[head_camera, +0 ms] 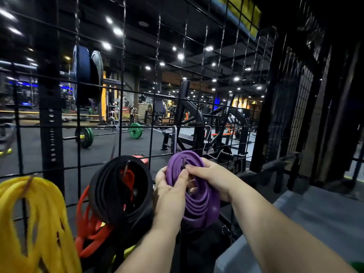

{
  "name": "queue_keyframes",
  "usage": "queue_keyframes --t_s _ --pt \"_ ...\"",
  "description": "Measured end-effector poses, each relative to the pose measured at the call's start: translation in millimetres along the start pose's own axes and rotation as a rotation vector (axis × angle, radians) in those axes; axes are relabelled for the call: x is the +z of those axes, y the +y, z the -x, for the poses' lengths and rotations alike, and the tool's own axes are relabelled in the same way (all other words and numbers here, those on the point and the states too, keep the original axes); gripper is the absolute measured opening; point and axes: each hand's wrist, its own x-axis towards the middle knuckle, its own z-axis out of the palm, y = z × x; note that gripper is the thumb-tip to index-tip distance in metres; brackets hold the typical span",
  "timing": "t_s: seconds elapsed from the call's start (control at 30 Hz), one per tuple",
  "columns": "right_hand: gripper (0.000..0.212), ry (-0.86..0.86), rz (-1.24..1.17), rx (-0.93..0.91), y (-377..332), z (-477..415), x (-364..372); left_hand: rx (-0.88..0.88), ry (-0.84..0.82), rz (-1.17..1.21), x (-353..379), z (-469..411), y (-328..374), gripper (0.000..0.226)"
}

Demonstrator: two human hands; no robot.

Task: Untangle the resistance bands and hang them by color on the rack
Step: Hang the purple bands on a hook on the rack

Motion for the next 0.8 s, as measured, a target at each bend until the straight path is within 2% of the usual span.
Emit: queue_keyframes --t_s 0.13,0.23,0.37,0.43,0.53,0.63,0.8 --pt "0.043 -0.011 -0.003 0.039 6 11 -6 -0.031 -0.031 0.032 -4 8 -7 0.043" --pt "0.035 -0.054 -0.112 0.070 14 21 -6 -0.079 -0.036 0.039 -8 18 -11 0.056" --pt "0.023 -0.024 -0.164 0.022 24 25 0 -0.030 0.040 -0.044 -12 20 -12 0.041" --pt "0.018 0.052 -0.156 0.001 29 25 6 0.013 0.069 -0.154 -15 20 -15 0.045" --pt "0.024 0.214 -0.092 -0.033 42 25 12 0.085 0.075 -0.323 -19 32 -20 0.065" --pt "0.029 0.366 -0.012 -0.072 56 25 13 0.167 0.075 -0.414 -21 47 -23 0.069" --pt "0.056 0.428 0.046 -0.100 69 31 17 0.199 0.060 -0.448 -22 62 -35 0.081"
